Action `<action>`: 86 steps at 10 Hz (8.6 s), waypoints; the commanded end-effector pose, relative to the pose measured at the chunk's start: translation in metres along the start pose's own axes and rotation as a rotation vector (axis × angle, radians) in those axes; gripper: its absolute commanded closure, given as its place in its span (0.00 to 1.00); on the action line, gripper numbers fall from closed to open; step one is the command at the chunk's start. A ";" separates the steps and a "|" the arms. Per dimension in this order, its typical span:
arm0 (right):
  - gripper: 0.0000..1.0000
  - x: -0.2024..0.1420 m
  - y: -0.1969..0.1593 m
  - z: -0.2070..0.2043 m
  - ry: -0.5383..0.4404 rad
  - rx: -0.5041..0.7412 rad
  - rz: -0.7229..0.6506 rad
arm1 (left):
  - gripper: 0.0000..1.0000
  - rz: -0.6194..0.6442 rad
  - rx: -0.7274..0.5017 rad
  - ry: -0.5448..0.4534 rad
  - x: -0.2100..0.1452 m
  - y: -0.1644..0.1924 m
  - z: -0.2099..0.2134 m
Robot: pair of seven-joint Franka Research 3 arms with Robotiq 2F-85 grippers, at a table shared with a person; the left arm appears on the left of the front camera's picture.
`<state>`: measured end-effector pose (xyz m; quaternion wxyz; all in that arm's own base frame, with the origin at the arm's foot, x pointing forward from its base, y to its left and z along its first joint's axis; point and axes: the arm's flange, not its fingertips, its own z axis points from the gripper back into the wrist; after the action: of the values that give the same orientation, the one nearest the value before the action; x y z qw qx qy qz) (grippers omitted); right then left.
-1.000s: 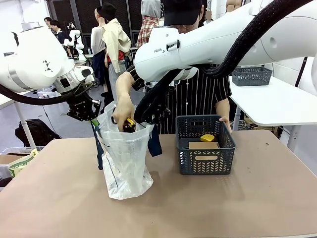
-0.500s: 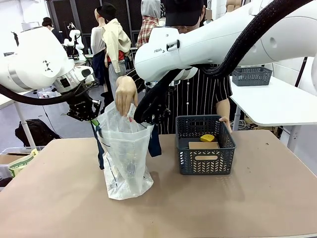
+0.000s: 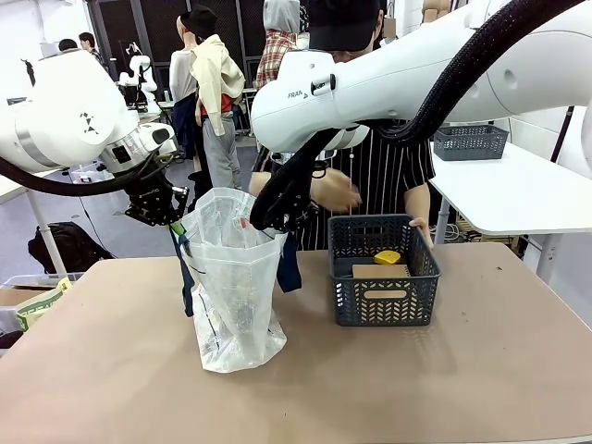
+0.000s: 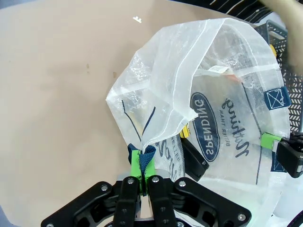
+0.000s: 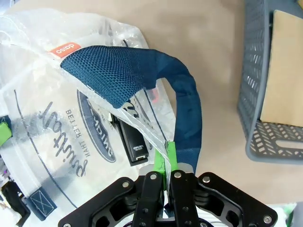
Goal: Transfer purchased items from the store into the shopping bag.
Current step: Move the Reusable shopping bag to the right side of the table.
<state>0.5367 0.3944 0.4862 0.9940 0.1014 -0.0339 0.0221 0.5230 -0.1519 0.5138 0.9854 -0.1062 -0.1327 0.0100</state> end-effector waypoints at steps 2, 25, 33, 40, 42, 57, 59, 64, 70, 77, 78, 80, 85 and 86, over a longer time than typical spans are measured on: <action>1.00 -0.001 -0.002 -0.002 0.009 0.005 -0.007 | 1.00 -0.001 -0.001 -0.001 0.000 0.000 0.001; 1.00 -0.001 -0.002 -0.002 0.009 0.005 -0.007 | 1.00 -0.001 -0.001 -0.001 0.000 0.000 0.001; 1.00 -0.001 -0.002 -0.002 0.009 0.005 -0.007 | 1.00 -0.001 -0.001 -0.001 0.000 0.000 0.001; 1.00 -0.001 -0.002 -0.002 0.009 0.005 -0.007 | 1.00 -0.001 -0.001 -0.001 0.000 0.000 0.001; 1.00 -0.001 -0.002 -0.002 0.009 0.005 -0.007 | 1.00 -0.001 -0.001 -0.001 0.000 0.000 0.001; 1.00 -0.001 -0.002 -0.002 0.009 0.005 -0.007 | 1.00 -0.001 -0.001 -0.001 0.000 0.000 0.001; 1.00 -0.001 -0.002 -0.002 0.009 0.005 -0.007 | 1.00 -0.001 -0.001 -0.001 0.000 0.000 0.001; 1.00 -0.001 -0.002 -0.002 0.009 0.005 -0.007 | 1.00 -0.001 -0.001 -0.001 0.000 0.000 0.001; 1.00 -0.001 -0.002 -0.002 0.009 0.005 -0.007 | 1.00 -0.001 -0.001 -0.001 0.000 0.000 0.001; 1.00 -0.001 -0.002 -0.002 0.009 0.005 -0.007 | 1.00 -0.001 -0.001 -0.001 0.000 0.000 0.001; 1.00 -0.001 -0.002 -0.002 0.009 0.005 -0.007 | 1.00 -0.001 -0.001 -0.001 0.000 0.000 0.001; 1.00 -0.001 -0.002 -0.002 0.009 0.005 -0.007 | 1.00 -0.001 -0.001 -0.001 0.000 0.000 0.001; 1.00 -0.001 -0.002 -0.002 0.009 0.005 -0.007 | 1.00 -0.001 -0.001 -0.001 0.000 0.000 0.001; 1.00 -0.001 -0.002 -0.002 0.009 0.005 -0.007 | 1.00 0.000 0.000 0.000 0.000 0.000 0.000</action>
<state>0.5368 0.3942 0.4861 0.9940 0.1012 -0.0338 0.0219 0.5230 -0.1519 0.5138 0.9854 -0.1062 -0.1327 0.0099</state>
